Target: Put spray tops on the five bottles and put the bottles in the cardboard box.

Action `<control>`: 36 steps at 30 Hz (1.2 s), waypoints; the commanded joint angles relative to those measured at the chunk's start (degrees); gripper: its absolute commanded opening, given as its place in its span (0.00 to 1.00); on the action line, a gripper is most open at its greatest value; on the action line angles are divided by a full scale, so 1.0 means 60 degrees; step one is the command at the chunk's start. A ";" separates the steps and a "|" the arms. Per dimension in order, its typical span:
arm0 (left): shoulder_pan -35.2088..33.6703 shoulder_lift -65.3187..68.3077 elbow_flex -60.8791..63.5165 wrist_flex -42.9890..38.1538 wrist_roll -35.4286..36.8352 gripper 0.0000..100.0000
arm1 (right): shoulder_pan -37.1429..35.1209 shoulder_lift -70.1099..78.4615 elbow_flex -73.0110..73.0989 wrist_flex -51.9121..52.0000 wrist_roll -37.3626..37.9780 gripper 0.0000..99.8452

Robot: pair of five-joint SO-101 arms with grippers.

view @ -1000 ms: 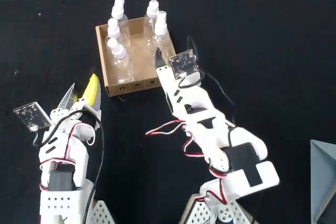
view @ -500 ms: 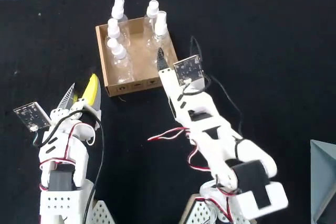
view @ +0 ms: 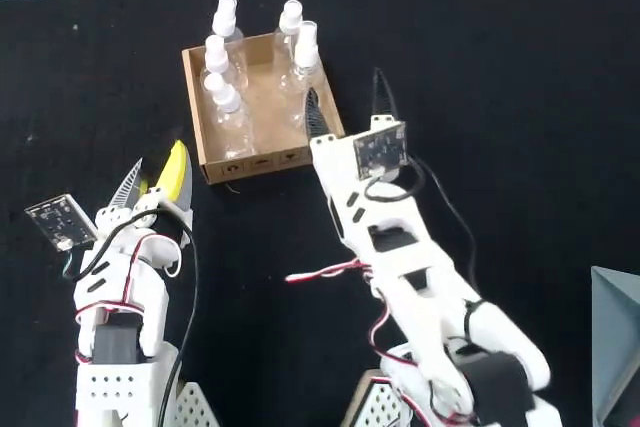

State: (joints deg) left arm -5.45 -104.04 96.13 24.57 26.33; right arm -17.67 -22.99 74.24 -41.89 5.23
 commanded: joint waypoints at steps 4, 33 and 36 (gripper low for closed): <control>-0.0066 -0.0044 0.0212 -0.0220 0.0015 0.20 | 0.0484 -0.1238 0.0315 -0.0029 -0.0117 0.28; -0.0066 -0.0044 0.0212 -0.0205 0.0015 0.20 | 0.0088 -0.4696 0.1971 -0.0029 -0.0117 0.13; -0.0066 -0.0044 0.0212 -0.0205 0.0015 0.20 | 0.0088 -0.4960 0.2073 -0.0029 -0.0117 0.13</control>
State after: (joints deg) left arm -5.45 -104.04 96.13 24.57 26.33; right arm -17.67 -49.36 86.64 -41.89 4.97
